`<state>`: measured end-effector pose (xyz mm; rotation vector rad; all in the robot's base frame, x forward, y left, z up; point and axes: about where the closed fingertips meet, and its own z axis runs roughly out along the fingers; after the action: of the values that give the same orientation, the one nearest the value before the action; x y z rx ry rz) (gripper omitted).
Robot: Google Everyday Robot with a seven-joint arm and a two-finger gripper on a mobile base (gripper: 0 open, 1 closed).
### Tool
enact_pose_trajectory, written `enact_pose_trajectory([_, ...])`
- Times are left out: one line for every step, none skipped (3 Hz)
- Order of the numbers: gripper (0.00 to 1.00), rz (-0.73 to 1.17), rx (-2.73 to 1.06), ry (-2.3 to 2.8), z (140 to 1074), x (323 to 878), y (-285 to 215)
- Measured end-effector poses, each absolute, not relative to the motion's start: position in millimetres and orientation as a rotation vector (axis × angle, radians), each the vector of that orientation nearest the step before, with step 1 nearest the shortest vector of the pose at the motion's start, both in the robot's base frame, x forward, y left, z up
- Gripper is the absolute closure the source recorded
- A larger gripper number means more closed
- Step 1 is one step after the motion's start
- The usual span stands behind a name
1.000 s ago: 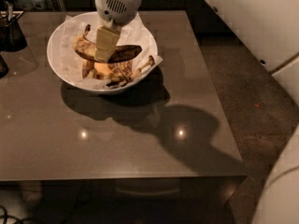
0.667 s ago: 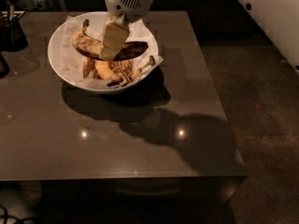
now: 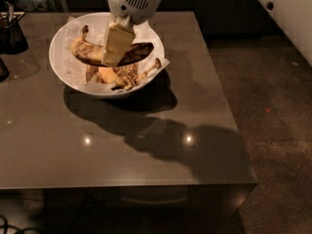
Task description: Pick banana from white bowl
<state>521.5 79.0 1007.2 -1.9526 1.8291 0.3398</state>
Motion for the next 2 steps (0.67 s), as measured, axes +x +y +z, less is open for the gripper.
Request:
enact_pose_trajectory([1.0, 0.382, -1.956, 1.823, 1007, 494, 74])
enact_pose_trajectory([1.0, 0.423, -1.992, 1.815, 1011, 451, 72])
